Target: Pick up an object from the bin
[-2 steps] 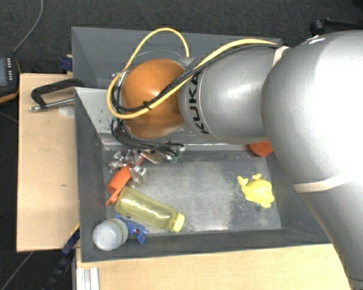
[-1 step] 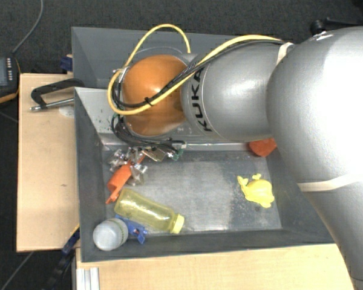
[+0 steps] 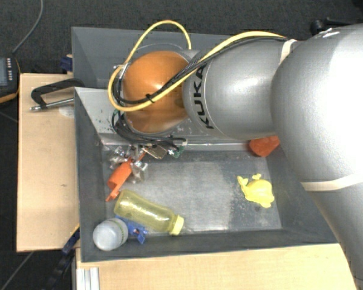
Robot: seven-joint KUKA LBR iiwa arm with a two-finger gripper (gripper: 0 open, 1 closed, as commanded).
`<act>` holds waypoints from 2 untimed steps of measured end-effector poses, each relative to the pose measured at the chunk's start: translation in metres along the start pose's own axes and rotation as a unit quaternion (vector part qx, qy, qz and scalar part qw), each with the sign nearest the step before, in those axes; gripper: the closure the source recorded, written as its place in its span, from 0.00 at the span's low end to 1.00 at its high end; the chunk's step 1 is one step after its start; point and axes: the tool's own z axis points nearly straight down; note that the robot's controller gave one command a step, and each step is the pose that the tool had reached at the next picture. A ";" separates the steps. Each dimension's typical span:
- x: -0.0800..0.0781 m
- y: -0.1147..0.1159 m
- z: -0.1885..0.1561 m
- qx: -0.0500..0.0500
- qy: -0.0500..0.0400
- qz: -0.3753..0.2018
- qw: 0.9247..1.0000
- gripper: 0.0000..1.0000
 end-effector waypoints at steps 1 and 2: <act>-0.001 0.000 -0.007 0.001 -0.001 0.000 1.000 1.00; -0.001 0.000 -0.013 0.000 0.000 0.000 1.000 1.00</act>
Offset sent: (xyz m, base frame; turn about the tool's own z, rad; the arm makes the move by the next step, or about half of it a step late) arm 0.0000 0.0000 0.0865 0.0000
